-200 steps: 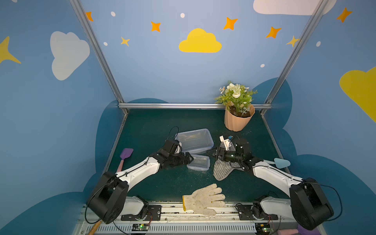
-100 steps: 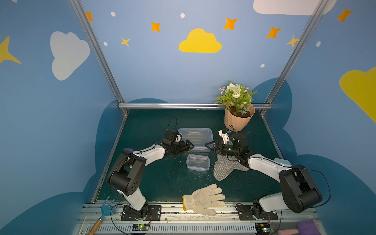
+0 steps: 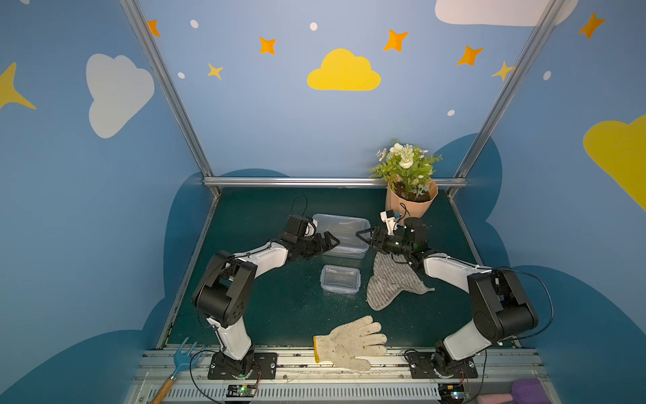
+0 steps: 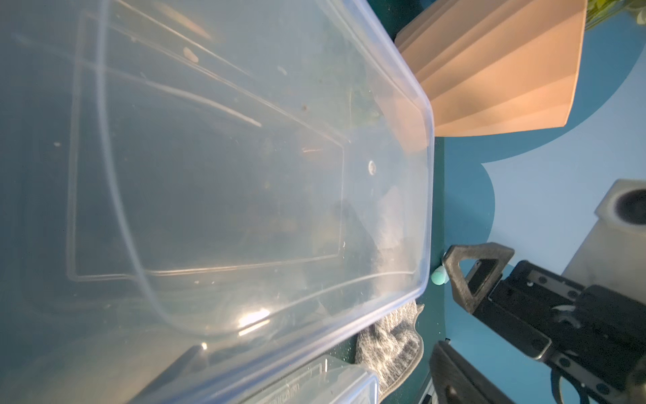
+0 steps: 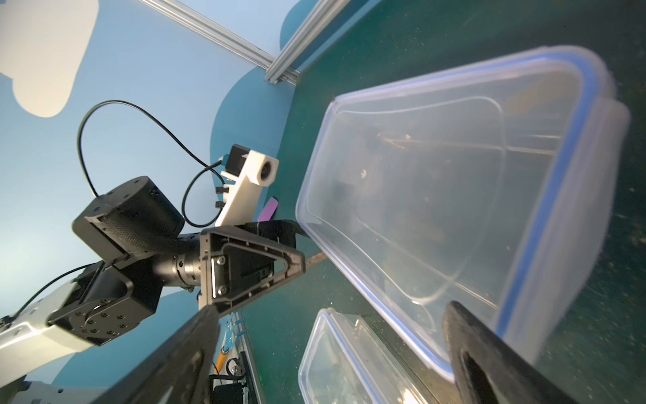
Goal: Wipe the insides of the lunch boxes
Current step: Adjust the lunch box at the center of the board, then open the fastener of the lunch box.
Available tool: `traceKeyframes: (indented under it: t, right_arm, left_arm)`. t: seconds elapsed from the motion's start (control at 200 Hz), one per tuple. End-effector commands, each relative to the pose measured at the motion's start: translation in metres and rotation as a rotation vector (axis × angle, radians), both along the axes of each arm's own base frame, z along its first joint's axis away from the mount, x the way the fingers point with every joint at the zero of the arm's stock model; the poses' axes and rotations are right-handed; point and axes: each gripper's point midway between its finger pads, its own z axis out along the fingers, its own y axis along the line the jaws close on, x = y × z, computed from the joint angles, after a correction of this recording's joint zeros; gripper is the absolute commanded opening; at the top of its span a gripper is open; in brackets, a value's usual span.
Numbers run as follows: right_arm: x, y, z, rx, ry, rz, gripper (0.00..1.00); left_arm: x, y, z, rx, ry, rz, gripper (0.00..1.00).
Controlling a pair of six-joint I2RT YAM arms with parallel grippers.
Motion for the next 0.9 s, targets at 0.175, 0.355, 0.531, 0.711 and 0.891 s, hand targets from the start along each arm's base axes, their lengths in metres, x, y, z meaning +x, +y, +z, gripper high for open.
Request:
traceKeyframes:
  t: [0.175, 0.355, 0.531, 0.711, 0.891]
  right_arm:
    - [-0.047, -0.001, 0.035, -0.023, -0.063, 0.074, 0.98]
    - [-0.083, -0.014, 0.012, -0.047, 0.0, 0.044, 0.98]
    - [-0.103, -0.021, 0.0, -0.041, 0.046, 0.025, 0.98]
    - [-0.12, -0.029, -0.019, -0.066, 0.098, 0.008, 0.97]
    - [-0.123, -0.016, -0.041, -0.031, 0.121, 0.046, 0.8]
  left_arm:
    - [-0.04, -0.001, 0.017, 0.124, -0.028, -0.075, 1.0]
    - [-0.06, 0.009, 0.0, 0.206, 0.012, -0.083, 1.0]
    - [-0.063, 0.016, -0.017, 0.237, 0.039, -0.057, 1.0]
    - [-0.069, 0.012, -0.01, 0.196, 0.027, -0.066, 1.0]
    - [-0.083, 0.004, -0.018, 0.204, 0.032, -0.101, 1.0]
